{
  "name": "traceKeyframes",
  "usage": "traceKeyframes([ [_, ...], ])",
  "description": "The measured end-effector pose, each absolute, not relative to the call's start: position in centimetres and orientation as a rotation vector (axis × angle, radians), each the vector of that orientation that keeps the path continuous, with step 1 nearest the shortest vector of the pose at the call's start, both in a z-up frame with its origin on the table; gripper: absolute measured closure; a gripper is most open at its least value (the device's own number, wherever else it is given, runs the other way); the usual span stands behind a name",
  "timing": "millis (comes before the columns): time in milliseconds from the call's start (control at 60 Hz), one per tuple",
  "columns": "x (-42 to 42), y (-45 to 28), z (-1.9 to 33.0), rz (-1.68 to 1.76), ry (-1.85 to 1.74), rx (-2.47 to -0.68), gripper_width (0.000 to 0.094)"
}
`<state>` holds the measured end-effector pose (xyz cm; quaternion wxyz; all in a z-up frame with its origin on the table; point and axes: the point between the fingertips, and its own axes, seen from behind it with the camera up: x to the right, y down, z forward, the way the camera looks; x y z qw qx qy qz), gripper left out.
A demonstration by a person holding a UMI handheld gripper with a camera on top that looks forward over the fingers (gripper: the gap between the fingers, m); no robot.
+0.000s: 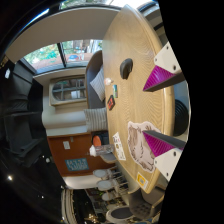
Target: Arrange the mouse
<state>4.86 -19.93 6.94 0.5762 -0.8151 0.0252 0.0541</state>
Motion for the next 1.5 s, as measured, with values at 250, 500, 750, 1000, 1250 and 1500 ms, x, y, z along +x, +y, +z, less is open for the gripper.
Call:
traceKeyframes([
  [250,15.7,-15.8,4.1,-0.101,0.07,-1.977,0.0133],
  [500,25.5,-8.5,-0.2,-0.261,0.065,-2.125,0.0139],
  [750,27.9,-1.7,-0.9,-0.188,0.077,-2.185,0.0138],
  [1000,31.2,4.8,-1.6,-0.113,0.228,-2.201,0.0317],
  [1250,31.4,4.2,1.4,-0.191,0.301,-2.143,0.0584],
  [1500,7.0,0.0,8.6,0.017,-0.012,-2.05,0.0585],
])
